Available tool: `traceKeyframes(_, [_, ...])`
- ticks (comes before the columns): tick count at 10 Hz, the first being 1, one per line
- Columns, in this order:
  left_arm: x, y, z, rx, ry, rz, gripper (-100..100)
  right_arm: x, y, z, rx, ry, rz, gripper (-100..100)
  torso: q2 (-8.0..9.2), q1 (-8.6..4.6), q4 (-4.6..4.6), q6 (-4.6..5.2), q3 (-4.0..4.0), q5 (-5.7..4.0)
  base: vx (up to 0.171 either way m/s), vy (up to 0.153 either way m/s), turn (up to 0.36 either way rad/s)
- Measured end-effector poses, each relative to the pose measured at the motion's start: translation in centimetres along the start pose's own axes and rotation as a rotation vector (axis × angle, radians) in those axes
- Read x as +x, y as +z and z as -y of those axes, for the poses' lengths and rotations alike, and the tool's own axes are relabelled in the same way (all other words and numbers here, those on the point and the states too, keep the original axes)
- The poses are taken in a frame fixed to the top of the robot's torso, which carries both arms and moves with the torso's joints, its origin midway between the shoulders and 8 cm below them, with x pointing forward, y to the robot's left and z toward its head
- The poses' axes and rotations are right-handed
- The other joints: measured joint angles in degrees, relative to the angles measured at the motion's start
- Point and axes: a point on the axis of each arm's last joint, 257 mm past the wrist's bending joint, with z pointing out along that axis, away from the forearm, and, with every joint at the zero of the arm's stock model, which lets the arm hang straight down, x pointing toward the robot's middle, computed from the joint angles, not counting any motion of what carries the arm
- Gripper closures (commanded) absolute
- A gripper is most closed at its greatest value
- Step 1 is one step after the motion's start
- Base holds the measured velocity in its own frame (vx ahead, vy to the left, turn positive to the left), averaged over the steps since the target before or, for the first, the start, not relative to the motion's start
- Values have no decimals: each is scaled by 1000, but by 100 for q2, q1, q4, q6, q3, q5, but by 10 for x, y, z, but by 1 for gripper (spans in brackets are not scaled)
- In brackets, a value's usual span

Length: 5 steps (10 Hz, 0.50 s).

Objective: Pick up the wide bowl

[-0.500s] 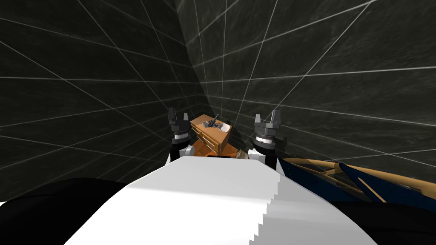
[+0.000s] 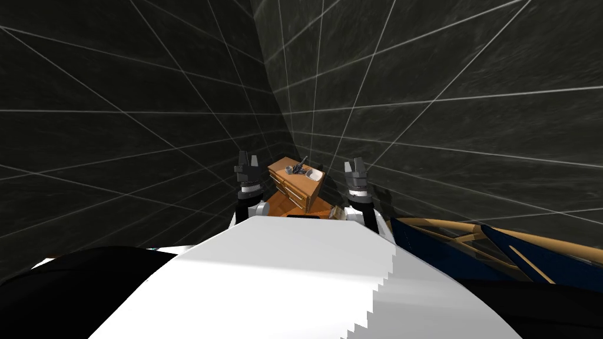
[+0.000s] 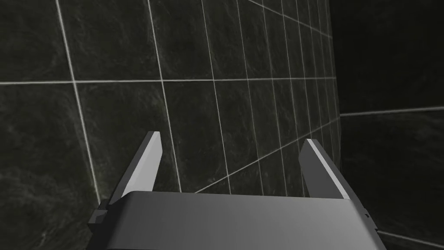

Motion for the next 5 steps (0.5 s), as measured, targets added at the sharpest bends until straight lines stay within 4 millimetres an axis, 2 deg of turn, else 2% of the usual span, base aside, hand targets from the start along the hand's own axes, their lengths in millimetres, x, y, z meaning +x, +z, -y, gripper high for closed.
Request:
traceKeyframes(2, [0, 0, 0, 0, 0, 0, 0, 13, -5, 24, 53, -64, -84, -100, 7, 9, 2, 0, 4, 2, -99, 189, 80])
traceKeyframes(5, [0, 0, 0, 0, 0, 0, 0, 32, -19, 57, 112, -153, -199, -100, -5, -12, -1, 0, -2, -2, -56, 106, 29])
